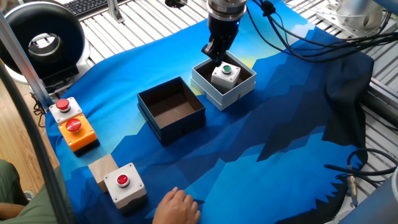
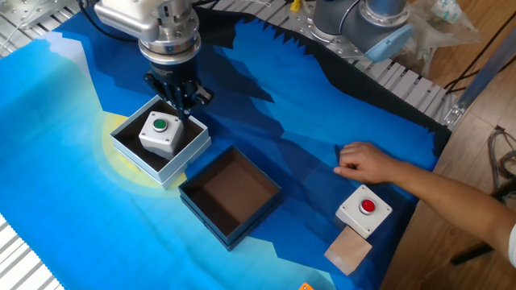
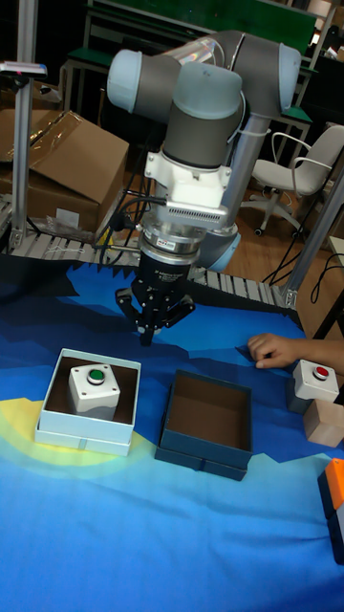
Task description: Move an object from one box to another
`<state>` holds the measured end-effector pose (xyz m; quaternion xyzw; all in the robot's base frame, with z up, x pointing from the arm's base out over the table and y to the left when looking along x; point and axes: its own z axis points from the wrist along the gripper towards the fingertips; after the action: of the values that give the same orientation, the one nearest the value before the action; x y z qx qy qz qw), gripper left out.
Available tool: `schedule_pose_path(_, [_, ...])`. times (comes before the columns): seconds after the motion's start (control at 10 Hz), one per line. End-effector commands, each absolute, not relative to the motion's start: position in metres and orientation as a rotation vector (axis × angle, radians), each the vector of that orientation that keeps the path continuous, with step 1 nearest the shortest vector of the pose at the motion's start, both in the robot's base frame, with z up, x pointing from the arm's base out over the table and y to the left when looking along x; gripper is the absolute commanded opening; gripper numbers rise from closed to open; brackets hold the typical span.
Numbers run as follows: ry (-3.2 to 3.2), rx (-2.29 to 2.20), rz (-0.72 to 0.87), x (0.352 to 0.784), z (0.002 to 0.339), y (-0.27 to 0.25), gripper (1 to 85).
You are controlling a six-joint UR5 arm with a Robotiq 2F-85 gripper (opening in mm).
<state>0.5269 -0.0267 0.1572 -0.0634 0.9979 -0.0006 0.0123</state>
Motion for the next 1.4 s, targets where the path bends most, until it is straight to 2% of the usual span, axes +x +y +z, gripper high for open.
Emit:
schedule_pose_path(0.0, [3.159, -0.042, 0.016, 0.516, 0.158, -0.025, 1.0])
schedule_pose_path(0.1, [3.131, 0.04, 0.151, 0.522, 0.159, -0.003, 1.0])
schedule_pose_path(0.2, [3.137, -0.004, 0.18, 0.527, 0.153, -0.003, 1.0])
schedule_pose_path(0.3, [3.151, -0.127, 0.051, 0.537, 0.139, -0.038, 2.7])
schedule_pose_path(0.4, [3.134, -0.273, -0.013, 0.547, 0.125, -0.064, 14.7])
schedule_pose_path(0.5, [3.103, -0.418, -0.05, 0.554, 0.112, -0.087, 36.0])
schedule_pose_path(0.6, [3.079, -0.478, -0.044, 0.558, 0.106, -0.092, 49.7])
schedule_pose_path(0.7, [3.07, -0.533, -0.05, 0.557, 0.107, -0.093, 56.3])
schedule_pose_path(0.9, [3.096, -0.666, -0.073, 0.543, 0.107, -0.1, 78.7])
schedule_pose_path(1.0, [3.124, -0.729, -0.103, 0.533, 0.103, -0.108, 85.0])
schedule_pose_path(1.3, [3.093, -0.717, -0.043, 0.536, 0.095, -0.094, 85.0])
